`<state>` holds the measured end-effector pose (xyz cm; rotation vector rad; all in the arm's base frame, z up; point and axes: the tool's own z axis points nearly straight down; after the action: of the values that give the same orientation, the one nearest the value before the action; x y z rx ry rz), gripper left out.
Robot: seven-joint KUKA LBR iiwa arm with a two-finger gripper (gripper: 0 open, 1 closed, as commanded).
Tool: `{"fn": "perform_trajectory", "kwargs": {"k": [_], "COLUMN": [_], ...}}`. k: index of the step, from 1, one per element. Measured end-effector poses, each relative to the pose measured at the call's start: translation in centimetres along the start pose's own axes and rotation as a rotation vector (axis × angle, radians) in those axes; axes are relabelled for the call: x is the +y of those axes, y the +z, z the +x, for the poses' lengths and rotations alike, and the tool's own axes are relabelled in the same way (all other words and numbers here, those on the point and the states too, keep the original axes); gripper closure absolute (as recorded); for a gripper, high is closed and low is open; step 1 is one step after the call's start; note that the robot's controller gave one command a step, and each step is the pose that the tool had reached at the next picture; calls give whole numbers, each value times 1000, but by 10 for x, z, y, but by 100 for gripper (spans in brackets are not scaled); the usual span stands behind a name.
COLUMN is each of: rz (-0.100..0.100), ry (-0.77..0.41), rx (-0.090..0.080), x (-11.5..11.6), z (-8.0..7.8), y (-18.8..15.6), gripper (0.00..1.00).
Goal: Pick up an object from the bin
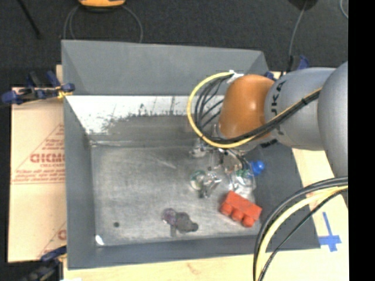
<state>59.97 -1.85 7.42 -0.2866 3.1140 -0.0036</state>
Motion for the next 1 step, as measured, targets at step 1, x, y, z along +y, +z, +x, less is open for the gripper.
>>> {"fn": "perform_trajectory", "kwargs": {"k": [1], "rz": [1], "ry": [-10], "rx": [-7], "x": [-1], "z": [13], "y": [-2], "gripper": [0]}}
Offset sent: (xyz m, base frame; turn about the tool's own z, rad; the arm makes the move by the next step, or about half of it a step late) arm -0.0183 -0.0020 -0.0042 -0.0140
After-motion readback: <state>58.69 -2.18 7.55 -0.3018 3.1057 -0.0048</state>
